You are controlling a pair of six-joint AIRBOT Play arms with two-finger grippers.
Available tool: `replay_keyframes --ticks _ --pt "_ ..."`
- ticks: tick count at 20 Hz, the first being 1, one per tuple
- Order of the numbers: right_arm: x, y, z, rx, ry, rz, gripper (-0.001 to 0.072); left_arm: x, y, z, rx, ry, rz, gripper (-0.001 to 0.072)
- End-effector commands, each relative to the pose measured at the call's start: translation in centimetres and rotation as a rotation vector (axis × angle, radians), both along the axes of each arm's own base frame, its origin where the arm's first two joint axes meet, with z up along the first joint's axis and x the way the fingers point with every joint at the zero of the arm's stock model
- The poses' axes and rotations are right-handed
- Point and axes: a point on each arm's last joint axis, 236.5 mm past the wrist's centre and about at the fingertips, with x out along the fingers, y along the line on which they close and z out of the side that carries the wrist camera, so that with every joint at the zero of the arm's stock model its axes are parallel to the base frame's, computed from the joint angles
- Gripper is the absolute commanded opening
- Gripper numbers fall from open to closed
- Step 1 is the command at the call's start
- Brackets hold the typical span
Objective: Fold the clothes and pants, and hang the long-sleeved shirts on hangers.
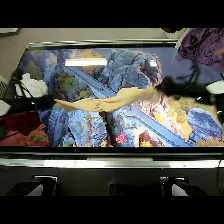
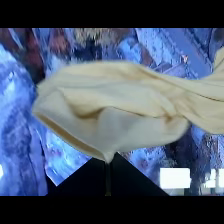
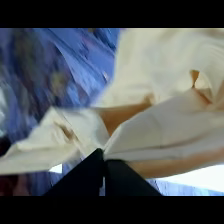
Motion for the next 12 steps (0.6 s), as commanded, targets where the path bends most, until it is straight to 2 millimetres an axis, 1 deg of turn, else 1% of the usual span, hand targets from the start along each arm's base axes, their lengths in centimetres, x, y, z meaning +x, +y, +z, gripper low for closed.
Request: replay_keyframes --ticks 1,2,3,4,5,6,7,8,9,10,11,12 --pt "-1.9 -6.0 19.0 -0.097 -0.382 -0.194 0.0026 -1.7 3.6 11.2 0.18 -0.219 0.027 0.0014" --pt "-3.7 -7.4 23.3 -0.132 -0.47 -0.25 0.0026 -3.1 4.6 15.0 0.202 -0.302 0.065 0.0014" --pt "-5.9 -8.4 27.2 -0.174 -0.553 -0.296 0.0026 -4.7 5.3 18.2 0.21 -0.374 0.101 0.0014" --pt "-8.5 -9.0 30.6 -0.219 -0.627 -0.338 0.0026 -6.8 5.9 21.1 0.206 -0.445 0.138 0.0014" --pt "-11.1 -9.5 33.3 -0.253 -0.678 -0.391 0.0026 -9.0 6.1 23.6 0.187 -0.515 0.164 0.0014" --pt "-13.2 -9.9 35.2 -0.276 -0.713 -0.447 0.0026 -10.9 6.1 25.4 0.164 -0.57 0.181 0.0014" --pt "-15.1 -10.2 36.6 -0.304 -0.743 -0.495 0.0026 -12.9 6.2 26.7 0.133 -0.616 0.201 0.0014" --pt "-16.6 -10.5 37.6 -0.322 -0.766 -0.536 0.0026 -14.5 6.2 27.6 0.114 -0.649 0.213 0.0014" --pt "-17.4 -10.7 38.0 -0.314 -0.771 -0.566 0.0026 -15.7 6.2 28.2 0.099 -0.677 0.222 0.0014" --pt "-17.4 -10.7 37.8 -0.293 -0.757 -0.574 0.0026 -16.3 6.2 28.6 0.09 -0.691 0.227 0.0014" --pt "-16.8 -10.8 37.2 -0.271 -0.725 -0.572 0.0026 -16.4 6.2 28.5 0.091 -0.689 0.226 0.0014" --pt "-15.5 -10.9 36.0 -0.239 -0.676 -0.553 0.0026 -15.9 6.2 28.0 0.094 -0.669 0.224 0.0014"
